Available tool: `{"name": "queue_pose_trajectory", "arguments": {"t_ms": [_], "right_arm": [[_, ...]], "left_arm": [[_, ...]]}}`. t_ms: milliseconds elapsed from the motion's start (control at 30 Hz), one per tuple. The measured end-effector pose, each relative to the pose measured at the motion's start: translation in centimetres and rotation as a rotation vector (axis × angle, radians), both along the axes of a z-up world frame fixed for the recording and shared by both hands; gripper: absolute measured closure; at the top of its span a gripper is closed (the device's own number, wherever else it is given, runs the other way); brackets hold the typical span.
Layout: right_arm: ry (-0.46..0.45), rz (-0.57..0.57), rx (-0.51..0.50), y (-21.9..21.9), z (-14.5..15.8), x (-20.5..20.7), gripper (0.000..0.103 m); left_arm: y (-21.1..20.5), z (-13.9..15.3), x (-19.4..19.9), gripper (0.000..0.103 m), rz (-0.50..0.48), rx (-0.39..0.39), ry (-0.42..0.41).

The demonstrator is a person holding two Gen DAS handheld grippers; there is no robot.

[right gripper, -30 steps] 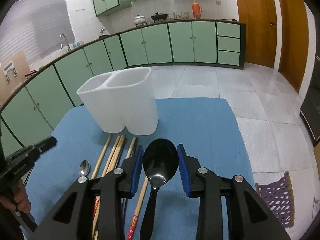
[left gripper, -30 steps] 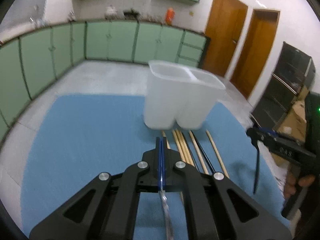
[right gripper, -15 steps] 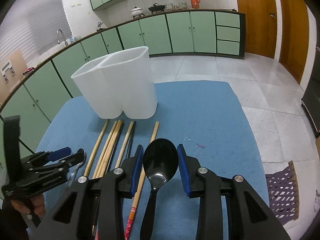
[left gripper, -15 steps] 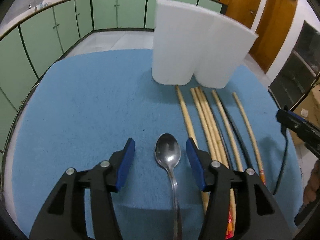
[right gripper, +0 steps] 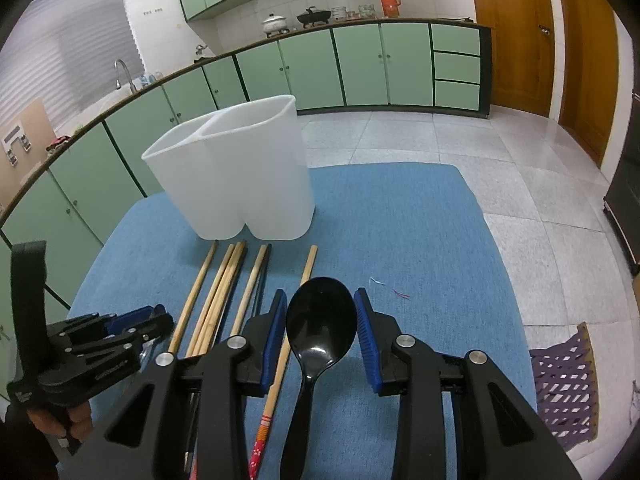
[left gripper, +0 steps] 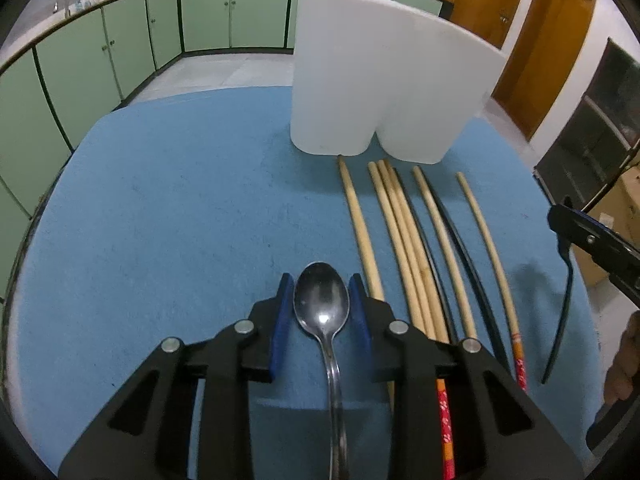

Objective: Organize utensils
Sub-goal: 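Lift both spoons and lower them into the white caddy compartments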

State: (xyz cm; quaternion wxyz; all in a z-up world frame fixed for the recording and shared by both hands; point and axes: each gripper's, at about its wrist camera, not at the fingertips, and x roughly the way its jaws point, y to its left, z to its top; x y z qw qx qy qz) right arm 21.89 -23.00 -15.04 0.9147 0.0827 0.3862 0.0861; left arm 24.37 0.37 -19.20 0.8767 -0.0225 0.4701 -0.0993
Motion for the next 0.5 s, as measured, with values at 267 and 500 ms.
{"name": "queue_pose_trajectory", "arguments": {"t_ms": [267, 500], "right_arm": [[-0.07, 0.026, 0.015, -0.1, 1.5, -0.8, 0.069], [-0.172, 0.054, 0.041, 0.0, 3.9, -1.3, 0.069]], "left_arm": [[2.2, 2.1, -4.4, 0.076, -0.009, -0.106, -0.175], [4.0, 6.2, -6.4, 0.076, 0.013, -0.179, -0.338]]}}
